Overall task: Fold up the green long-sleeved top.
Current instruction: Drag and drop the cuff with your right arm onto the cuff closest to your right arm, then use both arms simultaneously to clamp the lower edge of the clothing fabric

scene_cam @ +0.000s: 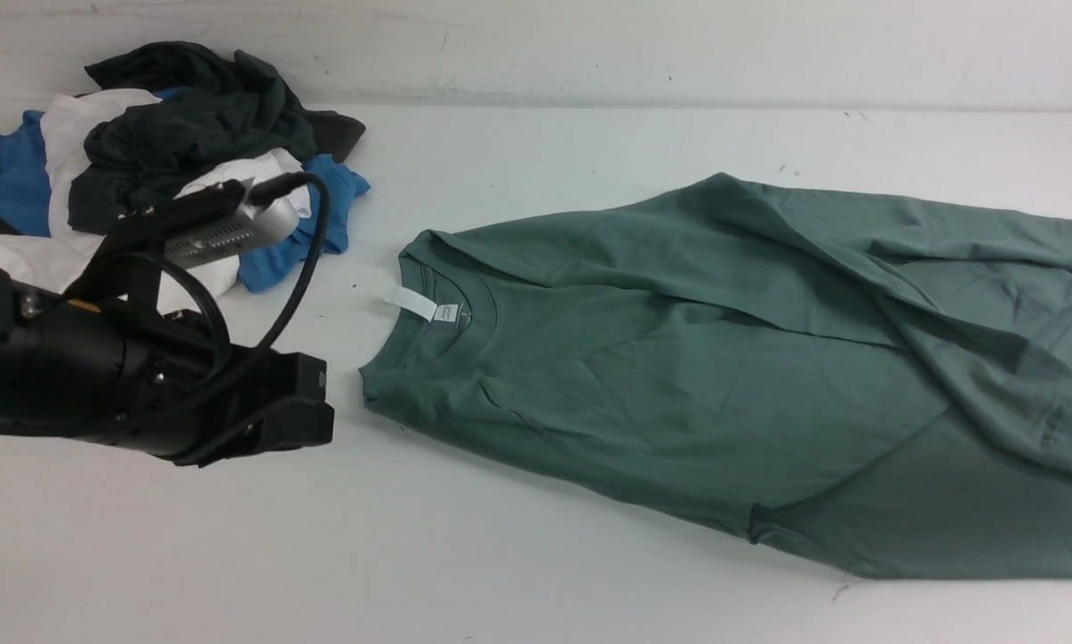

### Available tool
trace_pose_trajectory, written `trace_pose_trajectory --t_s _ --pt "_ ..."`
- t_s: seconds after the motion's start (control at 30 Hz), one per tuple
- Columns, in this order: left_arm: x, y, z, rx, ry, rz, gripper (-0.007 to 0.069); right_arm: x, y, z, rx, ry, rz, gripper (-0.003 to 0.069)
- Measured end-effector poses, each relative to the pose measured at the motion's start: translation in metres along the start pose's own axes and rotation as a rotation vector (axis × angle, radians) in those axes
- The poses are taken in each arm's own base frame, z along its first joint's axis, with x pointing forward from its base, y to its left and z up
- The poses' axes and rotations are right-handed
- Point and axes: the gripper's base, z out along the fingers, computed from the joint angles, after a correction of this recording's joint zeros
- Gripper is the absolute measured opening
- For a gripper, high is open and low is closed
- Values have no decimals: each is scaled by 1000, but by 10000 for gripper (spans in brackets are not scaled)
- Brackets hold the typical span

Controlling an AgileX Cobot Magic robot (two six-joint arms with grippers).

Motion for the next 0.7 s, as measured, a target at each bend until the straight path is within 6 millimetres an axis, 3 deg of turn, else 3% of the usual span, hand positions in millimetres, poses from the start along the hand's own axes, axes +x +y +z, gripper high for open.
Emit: trace_pose_trajectory --t_s 0.17,0.27,0.3,0.4,0.5,0.53,0.7 --pt "4 2 18 9 106 -10 264 -3 4 -13 -74 -4 15 404" --pt "5 7 47 4 201 -30 321 12 10 -14 -161 34 -1 406" --pt "4 6 47 5 200 -28 323 13 11 -14 -170 38 -4 406" --pt "-13 12 72 -12 237 -49 336 42 13 -10 -210 108 -25 407" --pt "-31 14 84 -28 226 -65 336 59 13 -5 -209 151 -32 407" --pt "-47 15 92 -43 208 -72 336 74 12 0 -205 188 -38 407" --pt "-65 24 118 -62 220 -122 336 99 11 8 -203 255 -43 407"
